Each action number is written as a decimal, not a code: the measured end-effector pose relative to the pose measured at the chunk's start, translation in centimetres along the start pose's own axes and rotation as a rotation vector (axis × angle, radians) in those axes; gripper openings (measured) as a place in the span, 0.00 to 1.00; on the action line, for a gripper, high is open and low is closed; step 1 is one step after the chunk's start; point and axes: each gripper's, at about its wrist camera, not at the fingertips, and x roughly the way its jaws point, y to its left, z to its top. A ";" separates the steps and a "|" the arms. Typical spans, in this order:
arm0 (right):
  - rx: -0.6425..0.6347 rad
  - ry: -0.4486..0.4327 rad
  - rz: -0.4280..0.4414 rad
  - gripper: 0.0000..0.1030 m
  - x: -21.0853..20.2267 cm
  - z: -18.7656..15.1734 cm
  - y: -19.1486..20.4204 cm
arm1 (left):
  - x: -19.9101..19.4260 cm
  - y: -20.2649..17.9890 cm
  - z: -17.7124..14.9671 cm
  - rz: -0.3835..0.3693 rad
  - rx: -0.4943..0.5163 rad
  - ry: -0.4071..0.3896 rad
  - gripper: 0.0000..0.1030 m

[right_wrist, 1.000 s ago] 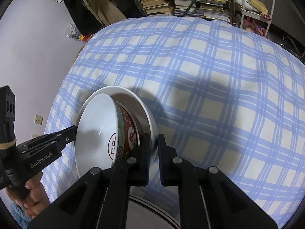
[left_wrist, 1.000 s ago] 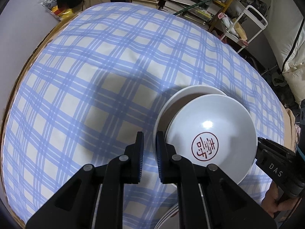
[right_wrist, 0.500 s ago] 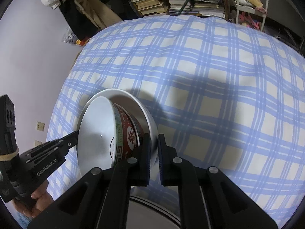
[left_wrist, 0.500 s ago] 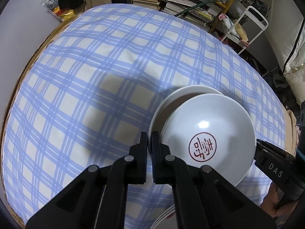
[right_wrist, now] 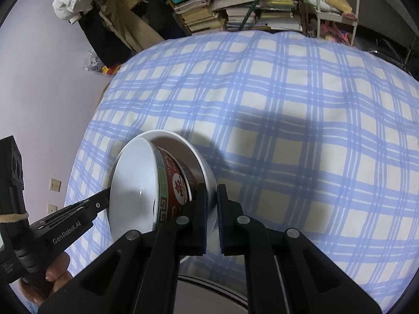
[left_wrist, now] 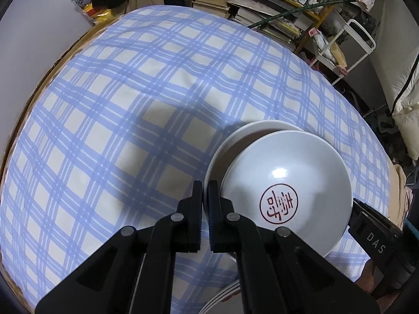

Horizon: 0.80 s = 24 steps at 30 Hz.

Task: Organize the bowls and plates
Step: 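Lift the bowl stack with both tools and carry it over the cherry plates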

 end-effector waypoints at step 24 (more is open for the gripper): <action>-0.036 -0.020 -0.038 0.11 -7.8 -1.3 3.0 | -8.8 -1.1 -2.0 -0.019 0.031 -0.064 0.01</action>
